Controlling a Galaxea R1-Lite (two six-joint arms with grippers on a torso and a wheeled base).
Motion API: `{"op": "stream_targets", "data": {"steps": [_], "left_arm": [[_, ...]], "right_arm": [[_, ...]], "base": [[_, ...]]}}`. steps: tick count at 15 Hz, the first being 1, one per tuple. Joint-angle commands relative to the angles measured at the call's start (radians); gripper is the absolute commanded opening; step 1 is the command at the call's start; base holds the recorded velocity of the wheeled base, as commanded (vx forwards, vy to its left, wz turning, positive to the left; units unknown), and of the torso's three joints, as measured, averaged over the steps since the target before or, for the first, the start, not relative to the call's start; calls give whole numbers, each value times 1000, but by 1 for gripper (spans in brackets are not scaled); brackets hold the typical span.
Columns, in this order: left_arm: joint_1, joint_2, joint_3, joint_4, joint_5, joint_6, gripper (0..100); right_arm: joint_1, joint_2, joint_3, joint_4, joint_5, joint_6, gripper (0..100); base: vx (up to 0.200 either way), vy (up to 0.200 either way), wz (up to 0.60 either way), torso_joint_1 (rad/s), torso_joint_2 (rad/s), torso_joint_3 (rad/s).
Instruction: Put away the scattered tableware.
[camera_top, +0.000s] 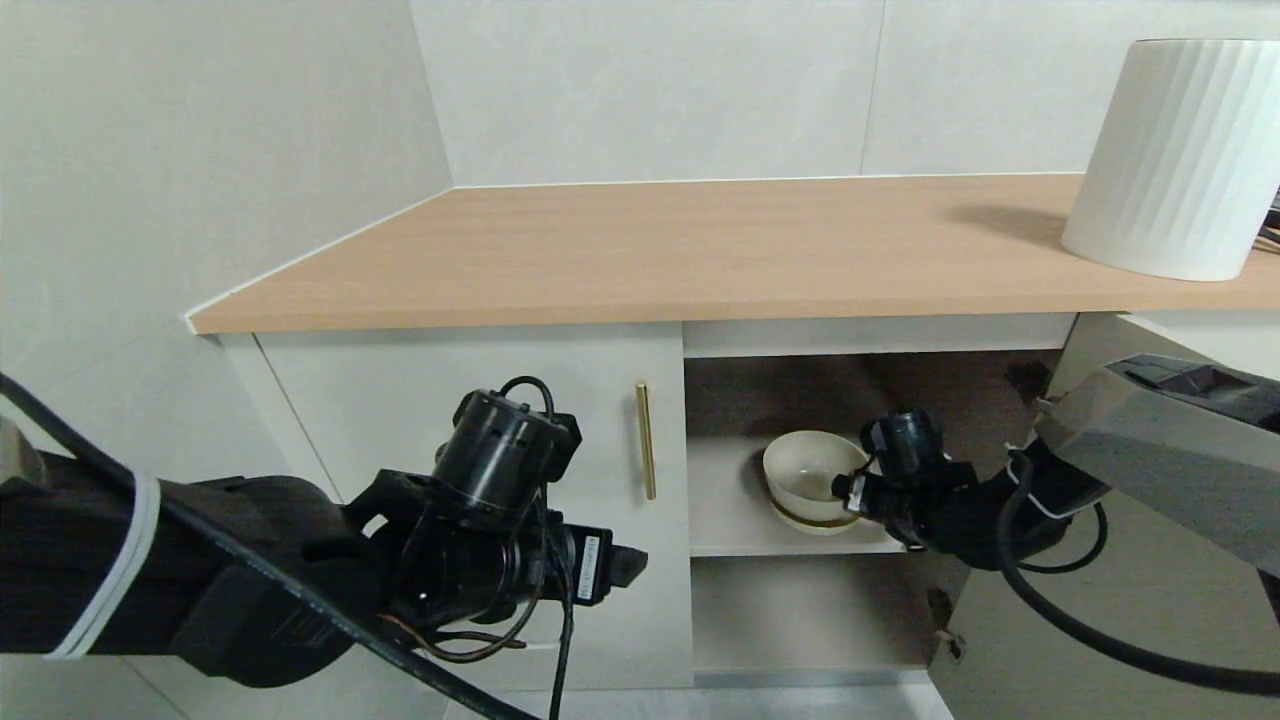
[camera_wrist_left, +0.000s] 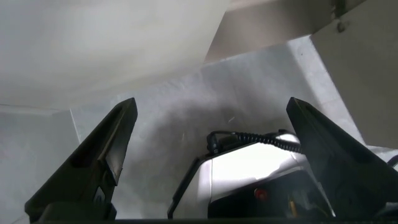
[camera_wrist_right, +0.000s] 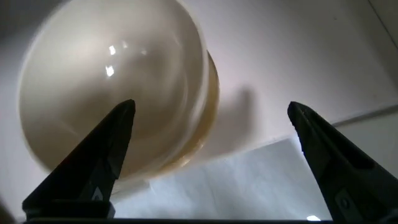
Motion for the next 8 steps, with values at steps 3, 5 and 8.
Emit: {"op": "stream_targets", "data": {"steps": [3,5,8], "left_arm": [[48,-208,31,4,1,6,100],[60,-310,69,7,-1,46,100],[97,-395,146,18,13,98,100]], "right_arm": [[80,-326,276,22,106,-137,100],[120,-407,396,53,120,-157,100],[125,-530,479,62,126,-170,100]], "base": [[0,0,0,0,0,0],[0,0,0,0,0,0],[0,0,0,0,0,0]]}}
